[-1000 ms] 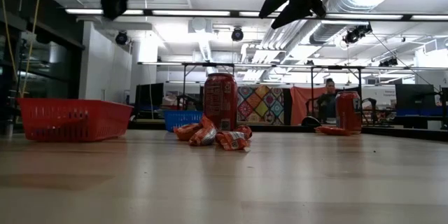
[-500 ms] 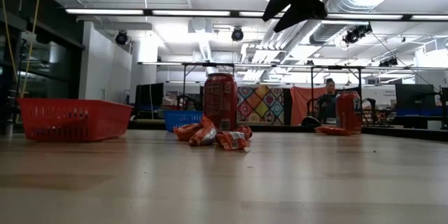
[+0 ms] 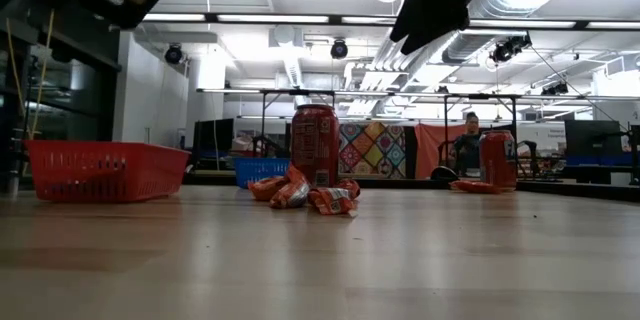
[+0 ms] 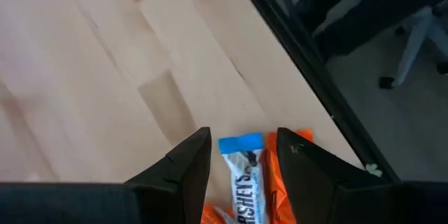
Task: Sort candy
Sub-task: Put the white chocolate into the red bin
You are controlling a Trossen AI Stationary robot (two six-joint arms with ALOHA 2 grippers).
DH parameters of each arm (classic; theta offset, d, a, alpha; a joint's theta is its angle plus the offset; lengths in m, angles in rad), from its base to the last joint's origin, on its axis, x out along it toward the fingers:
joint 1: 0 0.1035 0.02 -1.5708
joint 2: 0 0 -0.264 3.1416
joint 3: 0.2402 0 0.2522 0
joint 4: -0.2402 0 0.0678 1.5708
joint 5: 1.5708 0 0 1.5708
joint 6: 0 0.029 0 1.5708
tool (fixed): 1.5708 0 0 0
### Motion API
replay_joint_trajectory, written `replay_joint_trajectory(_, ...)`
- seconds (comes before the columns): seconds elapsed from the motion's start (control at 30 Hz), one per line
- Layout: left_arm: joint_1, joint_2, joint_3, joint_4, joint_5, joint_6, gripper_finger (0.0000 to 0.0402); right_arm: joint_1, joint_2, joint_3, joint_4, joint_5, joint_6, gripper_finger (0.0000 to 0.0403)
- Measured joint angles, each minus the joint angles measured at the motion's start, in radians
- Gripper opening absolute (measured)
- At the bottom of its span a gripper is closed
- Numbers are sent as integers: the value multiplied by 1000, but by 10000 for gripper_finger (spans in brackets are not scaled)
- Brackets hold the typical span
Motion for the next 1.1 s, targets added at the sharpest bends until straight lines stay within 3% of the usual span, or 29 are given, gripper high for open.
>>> replay_joint_trajectory(0.33,-33,101,0,3,-15,-43,150,5,0,0,-5,-41,142,231)
replay_joint_trajectory(0.53,-52,153,1,7,-110,-74,150,17,0,0,-13,-41,213,231)
replay_joint_trajectory(1.1,-83,202,1,-32,-91,-174,150,61,0,0,-42,-14,321,231)
